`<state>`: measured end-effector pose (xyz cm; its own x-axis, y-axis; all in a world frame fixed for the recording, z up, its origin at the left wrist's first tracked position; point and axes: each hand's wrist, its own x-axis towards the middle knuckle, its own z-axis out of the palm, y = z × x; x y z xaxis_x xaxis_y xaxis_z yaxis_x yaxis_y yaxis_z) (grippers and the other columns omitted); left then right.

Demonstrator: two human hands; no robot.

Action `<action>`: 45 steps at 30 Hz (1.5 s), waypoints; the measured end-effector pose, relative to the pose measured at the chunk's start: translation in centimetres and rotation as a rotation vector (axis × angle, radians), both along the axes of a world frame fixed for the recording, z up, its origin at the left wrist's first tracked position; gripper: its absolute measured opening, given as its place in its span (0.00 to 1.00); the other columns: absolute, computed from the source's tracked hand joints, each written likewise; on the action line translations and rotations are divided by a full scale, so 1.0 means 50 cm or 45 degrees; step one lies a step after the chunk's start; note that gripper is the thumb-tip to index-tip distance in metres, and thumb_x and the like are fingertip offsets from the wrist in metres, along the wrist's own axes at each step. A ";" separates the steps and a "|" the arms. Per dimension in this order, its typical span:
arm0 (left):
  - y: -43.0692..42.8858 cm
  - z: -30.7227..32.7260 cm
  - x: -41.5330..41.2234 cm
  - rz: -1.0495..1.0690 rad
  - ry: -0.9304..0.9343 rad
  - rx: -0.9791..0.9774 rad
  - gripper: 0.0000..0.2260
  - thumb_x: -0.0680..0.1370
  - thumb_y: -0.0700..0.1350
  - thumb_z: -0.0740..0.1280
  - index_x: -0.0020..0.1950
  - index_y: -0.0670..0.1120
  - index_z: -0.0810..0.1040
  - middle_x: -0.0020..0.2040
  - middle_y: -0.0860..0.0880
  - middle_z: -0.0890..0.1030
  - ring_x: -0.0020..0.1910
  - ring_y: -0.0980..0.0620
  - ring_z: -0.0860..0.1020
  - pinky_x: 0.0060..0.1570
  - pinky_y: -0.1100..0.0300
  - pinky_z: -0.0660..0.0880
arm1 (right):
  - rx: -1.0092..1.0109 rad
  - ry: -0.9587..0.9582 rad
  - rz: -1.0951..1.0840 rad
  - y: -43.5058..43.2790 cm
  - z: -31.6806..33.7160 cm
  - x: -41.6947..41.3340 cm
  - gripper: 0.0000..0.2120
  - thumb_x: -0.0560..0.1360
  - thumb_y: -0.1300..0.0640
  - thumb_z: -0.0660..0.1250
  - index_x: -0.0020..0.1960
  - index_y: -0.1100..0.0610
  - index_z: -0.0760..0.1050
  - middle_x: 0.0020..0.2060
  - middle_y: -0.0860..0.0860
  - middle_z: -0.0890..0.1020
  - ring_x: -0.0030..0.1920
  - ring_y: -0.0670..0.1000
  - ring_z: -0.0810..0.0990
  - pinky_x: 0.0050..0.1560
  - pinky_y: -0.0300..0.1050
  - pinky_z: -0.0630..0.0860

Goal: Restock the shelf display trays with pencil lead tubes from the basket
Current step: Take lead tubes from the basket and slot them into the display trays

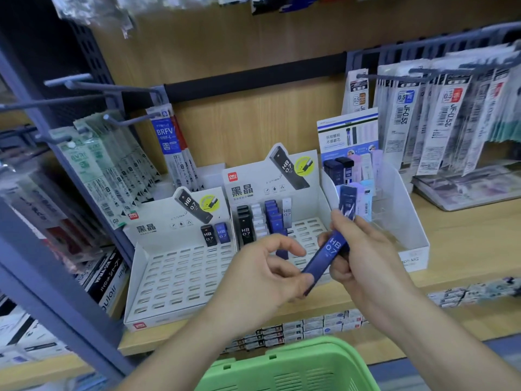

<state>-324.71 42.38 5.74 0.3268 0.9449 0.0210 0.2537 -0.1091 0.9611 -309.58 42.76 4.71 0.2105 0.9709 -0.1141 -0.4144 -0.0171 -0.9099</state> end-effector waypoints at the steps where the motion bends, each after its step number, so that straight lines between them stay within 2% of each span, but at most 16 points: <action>1: -0.003 0.000 0.008 0.004 -0.035 -0.037 0.09 0.73 0.34 0.72 0.49 0.43 0.75 0.33 0.42 0.83 0.30 0.50 0.79 0.32 0.62 0.76 | 0.010 0.013 0.027 -0.001 0.000 0.002 0.09 0.79 0.52 0.65 0.43 0.54 0.71 0.33 0.54 0.72 0.21 0.45 0.64 0.22 0.37 0.61; 4: -0.015 -0.001 0.034 0.009 -0.108 -0.130 0.06 0.74 0.34 0.70 0.46 0.41 0.75 0.33 0.44 0.83 0.29 0.51 0.80 0.30 0.62 0.77 | 0.015 0.040 0.165 -0.004 -0.003 0.006 0.09 0.76 0.50 0.67 0.43 0.54 0.72 0.32 0.52 0.70 0.27 0.47 0.68 0.30 0.41 0.67; 6: -0.016 0.000 0.041 -0.012 -0.027 -0.042 0.04 0.75 0.37 0.70 0.44 0.44 0.77 0.32 0.46 0.82 0.29 0.53 0.79 0.31 0.61 0.77 | 0.029 0.039 0.254 -0.002 -0.008 0.006 0.08 0.74 0.52 0.68 0.42 0.55 0.72 0.31 0.52 0.70 0.31 0.49 0.69 0.33 0.44 0.67; 10: 0.044 0.026 0.014 0.167 0.665 0.874 0.05 0.75 0.44 0.69 0.39 0.51 0.82 0.32 0.58 0.79 0.34 0.62 0.73 0.39 0.70 0.69 | 0.034 -0.055 0.266 0.014 -0.017 0.015 0.06 0.75 0.53 0.69 0.43 0.55 0.75 0.32 0.50 0.74 0.36 0.49 0.72 0.40 0.43 0.70; 11: 0.064 0.034 0.007 0.188 0.799 0.980 0.05 0.74 0.45 0.69 0.39 0.52 0.82 0.34 0.59 0.78 0.37 0.62 0.72 0.42 0.69 0.68 | 0.013 -0.061 0.284 0.016 -0.017 0.017 0.07 0.75 0.52 0.69 0.44 0.54 0.74 0.31 0.49 0.75 0.35 0.49 0.73 0.40 0.43 0.71; 15: 0.115 0.018 0.003 0.119 1.069 0.956 0.06 0.75 0.47 0.67 0.46 0.52 0.84 0.43 0.56 0.81 0.47 0.53 0.74 0.52 0.56 0.71 | -0.161 0.011 0.416 0.010 -0.011 0.023 0.16 0.76 0.43 0.65 0.45 0.56 0.68 0.27 0.49 0.70 0.25 0.50 0.71 0.25 0.40 0.67; 19: 0.125 0.016 0.007 0.203 1.023 0.967 0.07 0.76 0.46 0.66 0.50 0.52 0.83 0.45 0.56 0.81 0.48 0.54 0.74 0.51 0.57 0.72 | -0.287 0.112 0.529 0.008 -0.008 0.025 0.27 0.73 0.30 0.58 0.46 0.55 0.67 0.26 0.50 0.67 0.20 0.46 0.60 0.20 0.33 0.53; 22: 0.101 0.027 0.020 0.296 0.712 1.041 0.06 0.76 0.43 0.68 0.49 0.51 0.83 0.40 0.56 0.80 0.39 0.58 0.74 0.43 0.67 0.70 | -0.295 0.182 0.601 0.015 -0.015 0.027 0.28 0.73 0.28 0.54 0.44 0.55 0.68 0.26 0.50 0.67 0.18 0.44 0.58 0.19 0.32 0.51; 24: 0.078 0.033 0.031 0.135 0.588 0.971 0.07 0.75 0.46 0.68 0.51 0.52 0.83 0.40 0.56 0.79 0.38 0.56 0.75 0.40 0.68 0.70 | -0.282 0.150 0.687 0.018 -0.019 0.024 0.30 0.72 0.26 0.52 0.41 0.53 0.70 0.27 0.50 0.67 0.19 0.44 0.58 0.20 0.32 0.50; 27: 0.071 0.033 0.033 0.011 0.662 0.854 0.10 0.73 0.48 0.73 0.53 0.54 0.82 0.41 0.58 0.76 0.38 0.56 0.75 0.42 0.63 0.73 | -0.259 0.080 0.793 0.020 -0.020 0.023 0.32 0.69 0.23 0.50 0.33 0.49 0.74 0.29 0.49 0.67 0.21 0.44 0.57 0.21 0.33 0.50; 30: 0.069 0.051 0.026 0.051 0.460 0.581 0.09 0.69 0.40 0.77 0.43 0.53 0.81 0.38 0.54 0.80 0.37 0.56 0.78 0.44 0.55 0.78 | -0.251 -0.027 0.642 0.024 -0.014 0.016 0.30 0.74 0.27 0.52 0.37 0.52 0.75 0.28 0.51 0.71 0.22 0.47 0.63 0.21 0.35 0.57; 33: 0.075 0.075 0.004 0.228 0.212 0.494 0.09 0.67 0.37 0.76 0.39 0.51 0.82 0.33 0.55 0.82 0.33 0.58 0.79 0.37 0.66 0.76 | -0.144 -0.116 0.141 0.042 -0.017 0.029 0.19 0.82 0.44 0.57 0.40 0.56 0.74 0.28 0.51 0.74 0.25 0.48 0.71 0.27 0.40 0.68; 35: 0.083 0.080 -0.014 0.361 0.319 0.611 0.09 0.68 0.39 0.76 0.39 0.53 0.83 0.33 0.60 0.82 0.33 0.64 0.78 0.37 0.74 0.72 | -0.070 -0.137 -0.018 0.052 -0.018 0.051 0.15 0.84 0.51 0.56 0.42 0.55 0.73 0.28 0.50 0.72 0.26 0.47 0.72 0.27 0.39 0.68; 37: 0.087 0.069 -0.024 0.361 0.554 0.760 0.06 0.69 0.42 0.76 0.43 0.51 0.86 0.36 0.63 0.82 0.40 0.65 0.79 0.43 0.76 0.71 | -0.054 -0.146 -0.050 0.054 -0.020 0.068 0.15 0.84 0.52 0.55 0.43 0.56 0.73 0.28 0.49 0.72 0.27 0.47 0.72 0.27 0.39 0.68; 40: 0.096 0.027 -0.024 0.240 0.832 1.031 0.07 0.70 0.46 0.73 0.46 0.47 0.86 0.40 0.54 0.84 0.42 0.59 0.79 0.47 0.67 0.72 | -0.061 -0.148 -0.031 0.051 -0.022 0.067 0.15 0.84 0.53 0.56 0.43 0.56 0.74 0.27 0.49 0.72 0.27 0.48 0.73 0.27 0.39 0.68; 45: 0.106 0.004 -0.015 0.235 0.865 1.121 0.08 0.69 0.45 0.72 0.46 0.45 0.86 0.40 0.51 0.85 0.43 0.57 0.77 0.47 0.61 0.73 | -0.050 -0.120 0.008 0.051 -0.025 0.055 0.15 0.84 0.53 0.57 0.42 0.56 0.76 0.27 0.49 0.72 0.26 0.47 0.73 0.26 0.39 0.68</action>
<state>-325.47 47.67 5.94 0.3810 0.7239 0.5751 0.7774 -0.5875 0.2246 -306.84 45.29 3.45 0.2158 0.9675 -0.1318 -0.3265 -0.0557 -0.9436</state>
